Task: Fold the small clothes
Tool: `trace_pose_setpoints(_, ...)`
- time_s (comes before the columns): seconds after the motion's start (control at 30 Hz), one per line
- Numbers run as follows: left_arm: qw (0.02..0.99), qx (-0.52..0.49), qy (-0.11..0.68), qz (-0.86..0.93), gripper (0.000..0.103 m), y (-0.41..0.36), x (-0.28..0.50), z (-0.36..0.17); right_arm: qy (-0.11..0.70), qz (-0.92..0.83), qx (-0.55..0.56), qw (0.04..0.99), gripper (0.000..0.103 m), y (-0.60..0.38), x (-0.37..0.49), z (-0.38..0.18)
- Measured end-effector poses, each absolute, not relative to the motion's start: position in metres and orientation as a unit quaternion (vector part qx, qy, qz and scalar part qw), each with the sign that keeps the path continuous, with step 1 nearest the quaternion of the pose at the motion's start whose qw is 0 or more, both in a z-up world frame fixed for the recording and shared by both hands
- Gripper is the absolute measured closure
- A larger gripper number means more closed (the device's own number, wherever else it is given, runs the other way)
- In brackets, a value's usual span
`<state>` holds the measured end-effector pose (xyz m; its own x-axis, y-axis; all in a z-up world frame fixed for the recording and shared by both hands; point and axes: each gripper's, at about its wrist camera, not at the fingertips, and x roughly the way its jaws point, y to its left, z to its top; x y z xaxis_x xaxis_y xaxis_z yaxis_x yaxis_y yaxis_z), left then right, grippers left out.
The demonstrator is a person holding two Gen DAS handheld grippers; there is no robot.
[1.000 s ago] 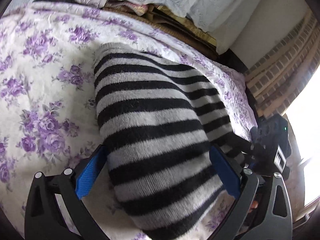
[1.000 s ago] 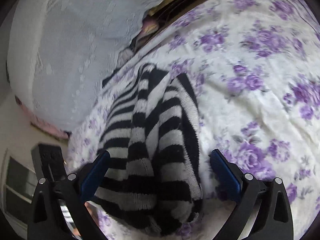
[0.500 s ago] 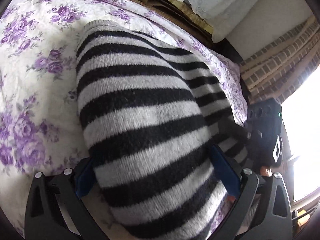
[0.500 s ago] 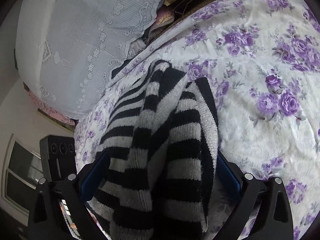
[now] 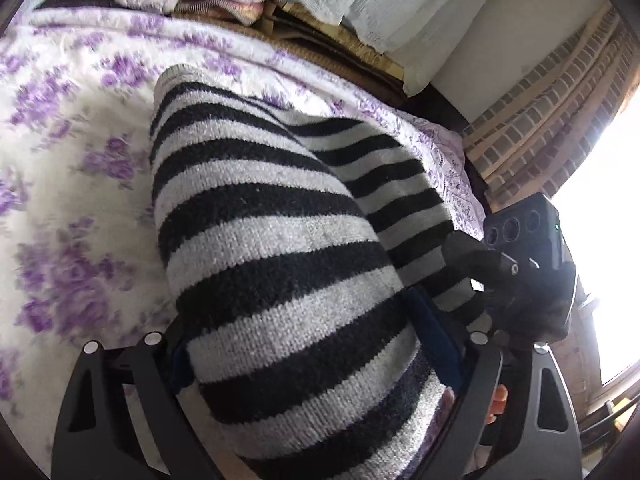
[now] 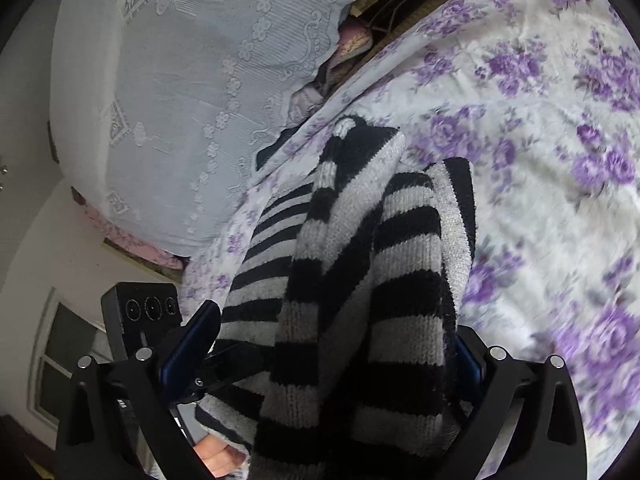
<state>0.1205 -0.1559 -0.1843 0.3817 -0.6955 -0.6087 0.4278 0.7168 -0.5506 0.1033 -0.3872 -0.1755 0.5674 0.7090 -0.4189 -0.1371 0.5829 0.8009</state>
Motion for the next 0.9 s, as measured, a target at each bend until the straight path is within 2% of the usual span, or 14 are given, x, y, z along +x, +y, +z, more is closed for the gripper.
trace_pose_setpoints(0.9, 0.887, -0.105, 0.391, -0.223, 0.021, -0.008, -0.045, -0.144, 0.449, 0.411, 0.316, 0.728, 0.003, -0.221, 0.008, -0.158)
